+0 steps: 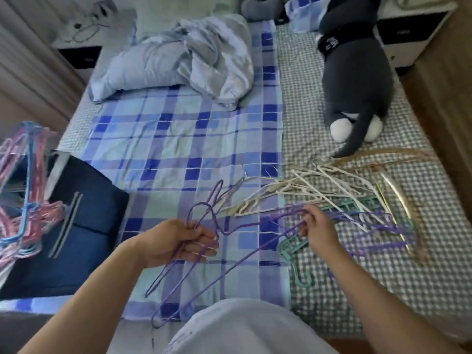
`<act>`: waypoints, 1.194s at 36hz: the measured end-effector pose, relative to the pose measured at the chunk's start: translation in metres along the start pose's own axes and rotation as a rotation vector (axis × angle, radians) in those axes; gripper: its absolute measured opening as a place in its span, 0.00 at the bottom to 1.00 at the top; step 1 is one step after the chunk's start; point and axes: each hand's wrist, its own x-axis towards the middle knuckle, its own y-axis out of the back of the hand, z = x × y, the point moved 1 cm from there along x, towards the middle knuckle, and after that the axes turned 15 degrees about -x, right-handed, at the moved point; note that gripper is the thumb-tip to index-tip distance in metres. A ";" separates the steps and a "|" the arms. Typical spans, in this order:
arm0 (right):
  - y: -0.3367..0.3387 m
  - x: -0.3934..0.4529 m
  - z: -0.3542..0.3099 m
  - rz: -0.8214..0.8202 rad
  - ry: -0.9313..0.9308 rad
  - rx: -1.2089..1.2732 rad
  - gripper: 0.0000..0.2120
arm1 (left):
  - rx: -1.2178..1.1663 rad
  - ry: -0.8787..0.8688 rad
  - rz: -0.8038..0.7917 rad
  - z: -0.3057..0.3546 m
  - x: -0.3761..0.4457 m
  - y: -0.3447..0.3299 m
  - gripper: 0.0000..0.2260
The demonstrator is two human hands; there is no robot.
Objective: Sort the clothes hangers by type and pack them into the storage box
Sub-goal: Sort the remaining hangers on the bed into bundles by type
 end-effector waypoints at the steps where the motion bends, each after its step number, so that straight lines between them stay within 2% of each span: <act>1: -0.003 -0.003 0.004 0.000 -0.004 -0.007 0.10 | -0.022 0.009 -0.023 -0.005 0.001 -0.011 0.13; 5: 0.001 -0.014 0.035 0.055 -0.048 -0.002 0.09 | -0.040 0.082 -0.100 -0.030 0.007 -0.041 0.15; 7: 0.003 -0.017 0.060 0.006 -0.114 0.032 0.08 | -0.015 0.110 -0.092 -0.044 0.013 -0.051 0.15; 9: 0.004 -0.018 0.086 -0.058 -0.165 -0.020 0.13 | 0.014 0.110 -0.081 -0.058 0.018 -0.056 0.15; 12: 0.014 -0.018 0.133 -0.051 -0.268 -0.240 0.18 | 0.006 0.115 -0.025 -0.074 0.023 -0.059 0.14; 15: 0.033 -0.019 0.177 -0.040 -0.311 -0.611 0.21 | -0.027 0.134 -0.015 -0.080 0.020 -0.052 0.13; 19: 0.053 -0.015 0.191 -0.070 -0.237 -0.940 0.30 | -0.036 0.136 -0.007 -0.081 0.013 -0.039 0.29; 22: 0.056 0.001 0.187 -0.054 -0.078 -1.111 0.35 | -0.005 0.136 0.002 -0.079 0.009 -0.028 0.35; 24: 0.055 0.013 0.186 -0.083 0.029 -1.205 0.40 | 0.015 0.136 0.030 -0.077 0.008 -0.026 0.31; 27: 0.057 0.032 0.184 -0.147 0.154 -1.374 0.45 | 0.020 0.067 0.122 -0.071 0.006 -0.034 0.12; 28: 0.057 0.040 0.183 -0.166 0.175 -1.417 0.45 | 0.006 0.045 0.165 -0.070 0.008 -0.035 0.08; 32: 0.059 0.057 0.183 -0.238 0.236 -1.555 0.43 | 0.022 -0.024 0.290 -0.067 0.012 -0.041 0.05; 35: 0.058 0.057 0.181 -0.284 0.300 -1.601 0.38 | 0.063 -0.062 0.352 -0.068 0.013 -0.046 0.05; 39: 0.059 0.040 0.172 -0.352 0.388 -1.505 0.27 | 0.136 -0.080 0.406 -0.069 0.019 -0.045 0.06; 43: 0.064 0.014 0.150 -0.269 0.424 -1.332 0.24 | 0.242 -0.102 0.451 -0.065 0.025 -0.044 0.09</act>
